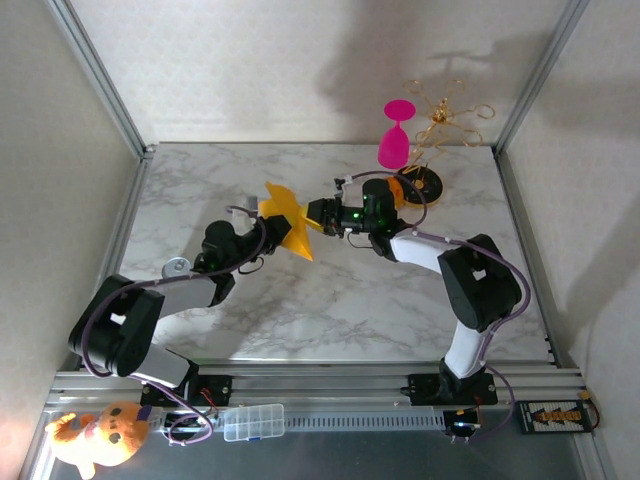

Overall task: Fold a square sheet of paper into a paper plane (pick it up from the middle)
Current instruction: Turn over the paper at the center of the table.

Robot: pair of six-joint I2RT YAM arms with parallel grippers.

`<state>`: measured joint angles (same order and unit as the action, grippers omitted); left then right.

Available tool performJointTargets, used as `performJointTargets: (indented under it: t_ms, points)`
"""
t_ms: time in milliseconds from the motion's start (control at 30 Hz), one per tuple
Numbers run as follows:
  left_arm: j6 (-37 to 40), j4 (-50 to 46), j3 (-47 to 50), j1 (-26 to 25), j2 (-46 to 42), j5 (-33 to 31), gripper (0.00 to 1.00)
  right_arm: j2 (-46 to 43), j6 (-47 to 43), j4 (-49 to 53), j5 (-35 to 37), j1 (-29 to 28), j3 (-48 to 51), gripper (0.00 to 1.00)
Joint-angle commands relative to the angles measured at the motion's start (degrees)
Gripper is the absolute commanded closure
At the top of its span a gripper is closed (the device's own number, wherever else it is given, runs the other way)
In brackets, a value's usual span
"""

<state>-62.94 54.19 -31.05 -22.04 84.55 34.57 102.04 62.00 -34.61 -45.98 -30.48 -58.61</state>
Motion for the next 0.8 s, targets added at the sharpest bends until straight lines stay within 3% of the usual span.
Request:
performJointTargets:
  t_ms: [0, 133, 300, 533, 767]
  points:
    - [7.34, -12.16, -3.90, -0.34, -1.96, -3.63, 0.95, -5.73, -8.16, 9.96, 7.46, 2.40, -0.77, 0.55]
    - [15.54, -28.25, -8.26, -0.26, -2.95, -8.29, 0.96, -11.19, -18.07, 22.30, 22.64, 3.48, -1.37, 0.48]
    - [28.89, -55.03, -18.15, -1.37, -1.89, -23.07, 0.95, -17.58, -26.65, 29.94, 39.03, 3.67, -0.65, 0.42]
    - [38.48, -77.09, -32.10, -6.69, 3.45, -48.06, 0.93, -22.83, -32.34, 31.17, 50.33, 3.76, 1.90, 0.30]
    - [41.19, -87.60, -40.11, -12.30, 10.80, -65.88, 0.93, -25.73, -34.31, 30.76, 54.63, 3.76, 4.30, 0.11]
